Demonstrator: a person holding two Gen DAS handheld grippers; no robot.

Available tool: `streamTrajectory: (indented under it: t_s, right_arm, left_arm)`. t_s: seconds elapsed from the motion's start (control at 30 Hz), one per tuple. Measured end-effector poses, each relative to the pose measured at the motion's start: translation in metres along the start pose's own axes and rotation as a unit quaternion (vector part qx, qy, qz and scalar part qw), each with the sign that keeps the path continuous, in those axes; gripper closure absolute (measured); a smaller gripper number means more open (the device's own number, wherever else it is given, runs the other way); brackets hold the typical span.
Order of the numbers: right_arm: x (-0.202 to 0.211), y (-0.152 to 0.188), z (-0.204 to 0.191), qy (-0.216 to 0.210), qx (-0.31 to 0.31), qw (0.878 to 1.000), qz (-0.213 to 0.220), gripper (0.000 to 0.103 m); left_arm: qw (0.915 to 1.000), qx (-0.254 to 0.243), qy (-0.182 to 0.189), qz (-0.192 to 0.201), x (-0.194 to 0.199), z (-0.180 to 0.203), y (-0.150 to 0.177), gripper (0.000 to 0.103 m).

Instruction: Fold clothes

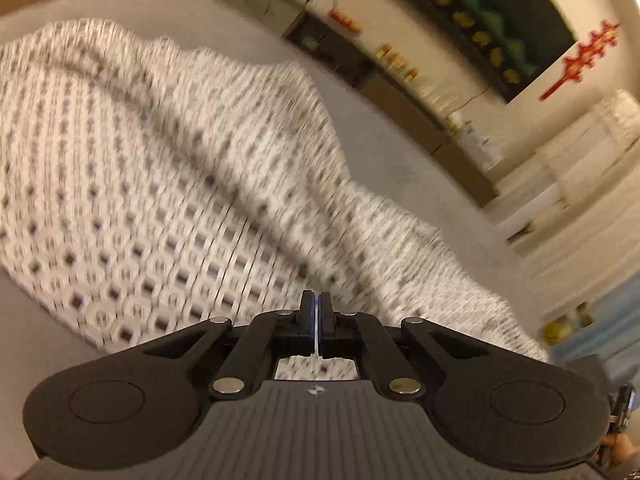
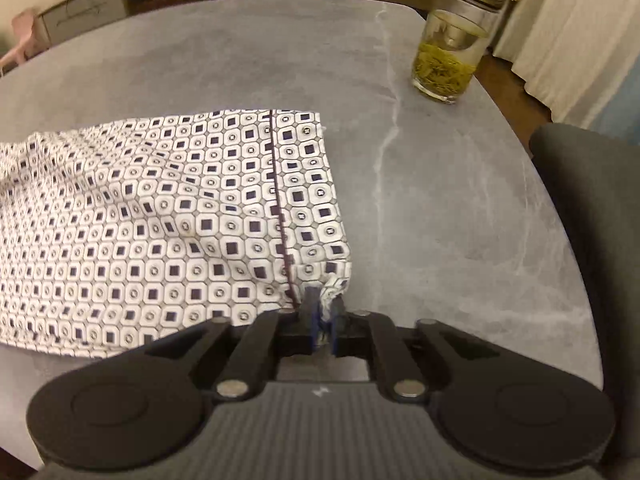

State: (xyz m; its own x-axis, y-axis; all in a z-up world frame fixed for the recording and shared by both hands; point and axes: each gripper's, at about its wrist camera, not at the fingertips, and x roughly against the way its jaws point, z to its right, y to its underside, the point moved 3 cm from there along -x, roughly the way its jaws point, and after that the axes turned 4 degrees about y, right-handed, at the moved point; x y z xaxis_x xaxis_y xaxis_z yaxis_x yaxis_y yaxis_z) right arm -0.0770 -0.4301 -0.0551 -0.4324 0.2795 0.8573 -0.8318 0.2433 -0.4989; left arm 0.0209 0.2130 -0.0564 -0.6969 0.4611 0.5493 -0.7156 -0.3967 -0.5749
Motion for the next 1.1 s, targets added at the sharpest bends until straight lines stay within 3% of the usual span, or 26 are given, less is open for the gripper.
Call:
streamTrajectory:
  t_s: [0.07,0.13,0.2,0.3,0.4,0.47,0.63,0.7,0.87,0.97,1.07,1.1]
  right_arm:
    - [0.017,-0.006,0.012,0.03,-0.037,0.998,0.037,0.053]
    - [0.036,-0.012,0.022,0.054,-0.077,0.993,0.075,0.053]
    - [0.061,-0.025,0.01,0.029,-0.101,0.988,0.115,0.051]
    - [0.09,-0.043,-0.061,-0.052,-0.03,0.987,0.148,0.047]
    - [0.085,-0.047,-0.152,-0.137,0.069,0.98,0.126,0.044]
    - [0.062,-0.048,-0.202,-0.16,0.111,0.976,0.098,0.044]
    - [-0.007,-0.052,-0.244,-0.141,0.115,0.983,0.033,0.053]
    - [-0.018,-0.056,-0.249,-0.127,0.116,0.984,0.041,0.047]
    - [-0.038,-0.081,-0.261,-0.123,0.11,0.984,0.074,0.043]
    - [-0.043,-0.091,-0.267,-0.112,0.102,0.987,0.062,0.043]
    - [-0.025,-0.097,-0.28,-0.063,0.103,0.992,0.035,0.062]
    - [-0.009,-0.101,-0.288,-0.062,0.102,0.991,0.055,0.06]
  left_arm:
    - [0.9996,-0.013,-0.006,0.022,0.011,-0.001,-0.013,0.103]
    - [0.9992,-0.005,-0.02,0.033,0.014,-0.008,-0.031,0.099]
    - [0.9989,0.027,-0.031,0.023,0.004,-0.026,-0.046,0.099]
    - [0.9904,0.128,-0.051,0.01,-0.012,-0.073,-0.059,0.099]
    - [0.9844,0.16,-0.069,0.024,-0.006,-0.098,-0.069,0.099]
    - [0.9859,0.135,-0.094,0.032,-0.001,-0.103,-0.078,0.099]
    - [0.9853,0.132,-0.095,0.05,0.002,-0.132,-0.105,0.102]
    - [0.9837,0.151,-0.08,0.056,-0.004,-0.142,-0.118,0.102]
    - [0.9851,0.123,-0.093,0.077,-0.028,-0.148,-0.152,0.102]
    - [0.9832,0.149,-0.081,0.067,-0.028,-0.152,-0.153,0.102]
    - [0.9847,0.156,-0.052,0.059,-0.015,-0.148,-0.15,0.101]
    - [0.9853,0.151,-0.051,0.06,-0.011,-0.149,-0.151,0.101]
